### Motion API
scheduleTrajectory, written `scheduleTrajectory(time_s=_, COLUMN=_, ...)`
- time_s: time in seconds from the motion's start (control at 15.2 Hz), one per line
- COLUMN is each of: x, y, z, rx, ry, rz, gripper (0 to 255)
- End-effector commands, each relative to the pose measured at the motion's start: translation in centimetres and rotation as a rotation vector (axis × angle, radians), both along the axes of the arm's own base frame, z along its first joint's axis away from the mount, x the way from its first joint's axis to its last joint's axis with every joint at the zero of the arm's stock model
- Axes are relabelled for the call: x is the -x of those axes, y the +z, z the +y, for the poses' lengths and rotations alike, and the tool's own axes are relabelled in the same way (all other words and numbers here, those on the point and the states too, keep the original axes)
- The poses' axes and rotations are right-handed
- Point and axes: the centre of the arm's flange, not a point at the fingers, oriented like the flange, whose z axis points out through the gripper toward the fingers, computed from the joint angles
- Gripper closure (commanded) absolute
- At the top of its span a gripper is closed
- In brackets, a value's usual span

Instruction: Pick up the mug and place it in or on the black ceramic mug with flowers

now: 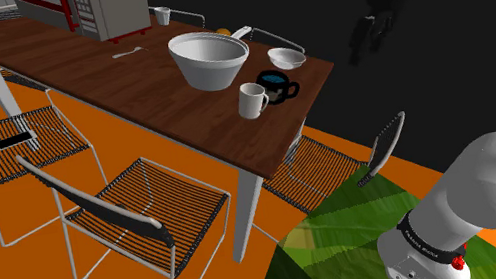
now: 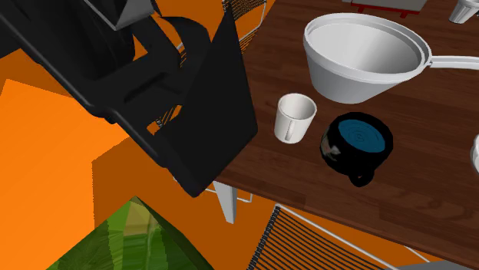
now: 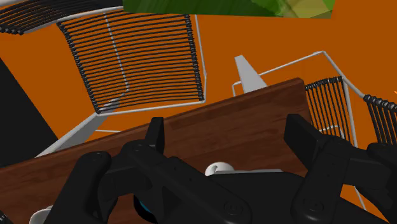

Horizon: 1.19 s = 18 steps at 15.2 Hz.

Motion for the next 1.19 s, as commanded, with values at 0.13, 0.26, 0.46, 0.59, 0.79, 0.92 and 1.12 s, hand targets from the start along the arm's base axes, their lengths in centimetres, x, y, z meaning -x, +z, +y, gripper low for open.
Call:
scheduleTrajectory(time_s=0.13, x=-2.3, y=-1.4, z=0.3, rx=-0.005, ry=0.001, rz=0.005, gripper=0)
scheduleTrajectory(time_s=0.26, x=-4.6, y=-2.8, z=0.6, rx=-0.009, ry=0.001, rz=0.01, gripper=0)
scheduleTrajectory(time_s=0.46, x=-8.0, y=-4.9, z=1.2, rx=-0.016, ry=0.002, rz=0.018, gripper=0)
scheduleTrajectory(time_s=0.59, x=-10.2, y=-6.3, z=1.5, rx=-0.021, ry=0.003, rz=0.023, gripper=0)
scheduleTrajectory(time_s=0.79, x=-13.6, y=-8.5, z=2.0, rx=-0.027, ry=0.004, rz=0.031, gripper=0)
scheduleTrajectory(time_s=0.92, x=-15.8, y=-9.9, z=2.4, rx=-0.032, ry=0.004, rz=0.036, gripper=0)
scheduleTrajectory(time_s=1.12, x=-19.2, y=-12.1, z=3.0, rx=-0.039, ry=0.005, rz=0.044, gripper=0)
